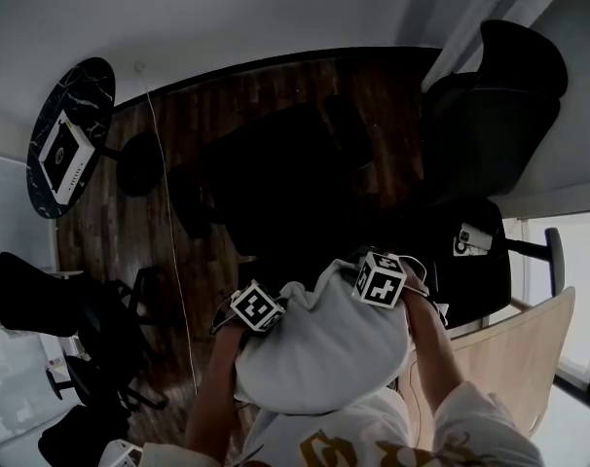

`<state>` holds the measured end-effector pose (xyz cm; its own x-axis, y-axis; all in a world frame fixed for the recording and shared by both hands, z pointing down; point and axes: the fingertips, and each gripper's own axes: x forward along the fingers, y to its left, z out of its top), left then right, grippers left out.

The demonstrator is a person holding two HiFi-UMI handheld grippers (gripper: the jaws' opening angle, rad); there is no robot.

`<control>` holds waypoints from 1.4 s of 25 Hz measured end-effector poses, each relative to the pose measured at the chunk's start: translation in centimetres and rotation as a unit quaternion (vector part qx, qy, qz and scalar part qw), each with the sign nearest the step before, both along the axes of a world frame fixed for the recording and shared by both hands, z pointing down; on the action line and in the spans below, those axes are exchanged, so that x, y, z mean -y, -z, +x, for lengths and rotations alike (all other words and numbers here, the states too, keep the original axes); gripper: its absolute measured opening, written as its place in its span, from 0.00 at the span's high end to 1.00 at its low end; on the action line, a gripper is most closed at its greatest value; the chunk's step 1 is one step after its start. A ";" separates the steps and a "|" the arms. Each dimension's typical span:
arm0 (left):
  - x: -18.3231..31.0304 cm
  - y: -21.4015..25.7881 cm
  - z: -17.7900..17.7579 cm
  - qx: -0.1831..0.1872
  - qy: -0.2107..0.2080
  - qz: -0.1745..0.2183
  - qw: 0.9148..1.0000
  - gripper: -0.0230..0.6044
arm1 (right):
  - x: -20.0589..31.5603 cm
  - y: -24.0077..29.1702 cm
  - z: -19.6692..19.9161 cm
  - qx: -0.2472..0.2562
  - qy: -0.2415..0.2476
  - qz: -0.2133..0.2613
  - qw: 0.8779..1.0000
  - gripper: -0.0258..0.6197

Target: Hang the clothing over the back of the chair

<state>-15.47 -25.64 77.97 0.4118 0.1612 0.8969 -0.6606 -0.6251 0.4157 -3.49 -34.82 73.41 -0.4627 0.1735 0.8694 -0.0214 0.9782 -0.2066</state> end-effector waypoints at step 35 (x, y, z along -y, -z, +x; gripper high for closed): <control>10.4 19.2 -5.8 0.022 0.186 0.370 0.910 0.84 | 6.8 23.0 1.6 0.219 -0.256 0.216 0.916 0.86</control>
